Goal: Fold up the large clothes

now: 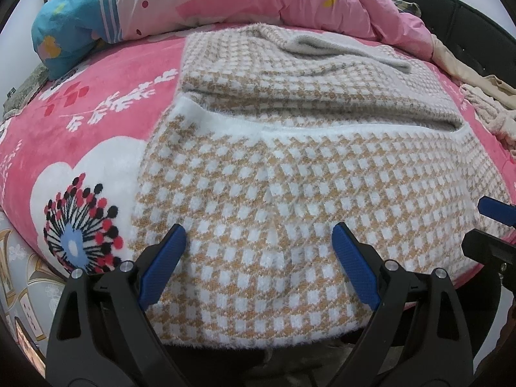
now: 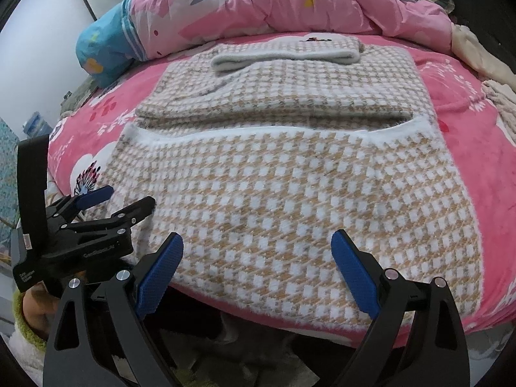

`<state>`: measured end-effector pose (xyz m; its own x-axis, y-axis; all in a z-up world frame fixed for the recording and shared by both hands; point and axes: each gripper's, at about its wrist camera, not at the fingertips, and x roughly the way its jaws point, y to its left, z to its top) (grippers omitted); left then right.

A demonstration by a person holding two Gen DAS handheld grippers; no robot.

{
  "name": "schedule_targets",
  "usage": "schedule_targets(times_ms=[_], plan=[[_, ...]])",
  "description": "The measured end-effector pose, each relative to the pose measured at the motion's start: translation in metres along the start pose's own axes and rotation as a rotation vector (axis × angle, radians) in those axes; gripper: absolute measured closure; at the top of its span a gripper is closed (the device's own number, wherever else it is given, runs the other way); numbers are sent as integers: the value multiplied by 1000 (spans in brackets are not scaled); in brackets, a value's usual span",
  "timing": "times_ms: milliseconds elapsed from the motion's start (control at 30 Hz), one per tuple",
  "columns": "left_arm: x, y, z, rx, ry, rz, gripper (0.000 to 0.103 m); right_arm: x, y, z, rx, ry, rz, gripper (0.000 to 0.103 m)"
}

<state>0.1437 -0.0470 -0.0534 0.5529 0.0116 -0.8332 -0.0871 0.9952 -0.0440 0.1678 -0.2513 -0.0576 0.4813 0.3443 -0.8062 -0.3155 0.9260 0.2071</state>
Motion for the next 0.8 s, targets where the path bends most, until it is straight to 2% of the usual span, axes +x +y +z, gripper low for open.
schedule_targets(times_ms=[800], plan=[[1,0,0,2,5,-2,14,4,4,1,-6,6,11,13]])
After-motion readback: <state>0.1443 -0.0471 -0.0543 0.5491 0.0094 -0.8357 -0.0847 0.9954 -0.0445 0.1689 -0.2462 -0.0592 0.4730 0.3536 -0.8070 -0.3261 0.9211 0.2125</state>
